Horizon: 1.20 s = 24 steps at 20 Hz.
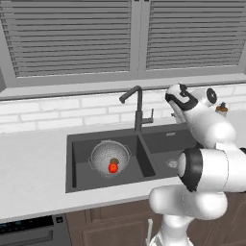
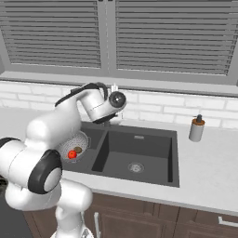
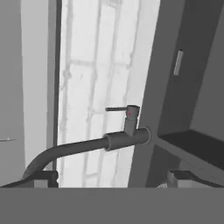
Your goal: Put the colander in the sink, put the apple, kiwi in the colander, and turn on the sink faucet and pour water over the colander.
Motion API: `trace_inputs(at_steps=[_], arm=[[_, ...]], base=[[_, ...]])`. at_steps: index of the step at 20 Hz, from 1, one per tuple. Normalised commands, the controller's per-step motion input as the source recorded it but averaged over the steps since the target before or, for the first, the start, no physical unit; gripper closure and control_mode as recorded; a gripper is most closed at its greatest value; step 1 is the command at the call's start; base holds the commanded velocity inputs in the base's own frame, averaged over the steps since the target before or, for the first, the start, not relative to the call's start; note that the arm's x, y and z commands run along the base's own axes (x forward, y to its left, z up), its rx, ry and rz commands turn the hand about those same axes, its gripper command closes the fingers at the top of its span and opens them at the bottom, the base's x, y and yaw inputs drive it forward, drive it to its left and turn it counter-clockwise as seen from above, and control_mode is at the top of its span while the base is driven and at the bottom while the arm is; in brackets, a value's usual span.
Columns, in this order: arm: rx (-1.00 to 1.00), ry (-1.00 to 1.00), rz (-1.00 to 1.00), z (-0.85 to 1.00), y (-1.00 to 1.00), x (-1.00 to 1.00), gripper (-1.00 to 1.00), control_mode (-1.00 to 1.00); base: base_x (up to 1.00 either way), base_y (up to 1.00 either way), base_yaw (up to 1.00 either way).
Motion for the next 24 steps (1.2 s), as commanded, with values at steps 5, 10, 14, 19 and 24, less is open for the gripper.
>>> trace_inputs(at_steps=[5, 10, 14, 19, 24], arm=[[0.28, 0.14, 0.01, -0.56, -0.46, 0.12, -1.0, -1.0], [0.12, 0.1, 0.09, -0.74, -0.13, 0.18, -1.0, -1.0], [0.38, 0.25, 0.02, -0.65, -0.12, 0.11, -1.0, -1.0], [0.51, 0.24, -0.15, -0.25, 0.0, 0.02, -1.0, -1.0], [0.49, 0.18, -0.29, -0.01, 0.01, 0.0, -1.0, -1.0]], base=[[0.0, 0.0, 0.0], [0.0, 0.0, 0.0], [0.0, 0.0, 0.0], [0.0, 0.0, 0.0], [0.0, 0.0, 0.0]])
